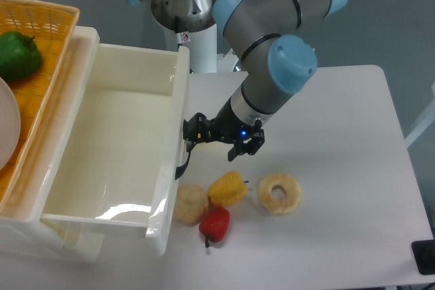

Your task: Slide open the top white drawer

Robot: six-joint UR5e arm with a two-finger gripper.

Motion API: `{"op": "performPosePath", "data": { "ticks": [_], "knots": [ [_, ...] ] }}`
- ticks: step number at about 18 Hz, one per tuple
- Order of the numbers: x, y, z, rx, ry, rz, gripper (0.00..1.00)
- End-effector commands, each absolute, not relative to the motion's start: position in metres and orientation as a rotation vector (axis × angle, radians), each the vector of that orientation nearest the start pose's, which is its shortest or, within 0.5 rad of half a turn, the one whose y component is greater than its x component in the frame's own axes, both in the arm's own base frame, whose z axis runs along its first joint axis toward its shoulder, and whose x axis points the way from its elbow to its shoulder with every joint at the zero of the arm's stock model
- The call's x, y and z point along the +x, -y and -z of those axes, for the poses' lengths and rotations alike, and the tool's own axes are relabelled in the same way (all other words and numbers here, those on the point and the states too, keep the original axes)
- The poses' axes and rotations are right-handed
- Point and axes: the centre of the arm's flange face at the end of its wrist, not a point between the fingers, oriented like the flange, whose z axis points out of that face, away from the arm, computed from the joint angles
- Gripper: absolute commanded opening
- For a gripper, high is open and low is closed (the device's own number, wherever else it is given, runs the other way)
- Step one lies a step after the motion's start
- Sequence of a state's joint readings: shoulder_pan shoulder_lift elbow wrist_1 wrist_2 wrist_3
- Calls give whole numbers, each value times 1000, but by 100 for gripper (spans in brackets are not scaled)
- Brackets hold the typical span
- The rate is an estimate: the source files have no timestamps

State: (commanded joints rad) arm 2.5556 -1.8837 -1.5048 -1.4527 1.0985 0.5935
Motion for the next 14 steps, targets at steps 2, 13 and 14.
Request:
{"op": "performPosePath", "data": {
  "ticks": [2,13,14],
  "knots": [
    [-405,-477,-375,-2758,591,594,100],
    [-467,-449,-365,-2858,197,161,100],
    [-472,-449,-359,-2883,136,115,100]
  ]
}}
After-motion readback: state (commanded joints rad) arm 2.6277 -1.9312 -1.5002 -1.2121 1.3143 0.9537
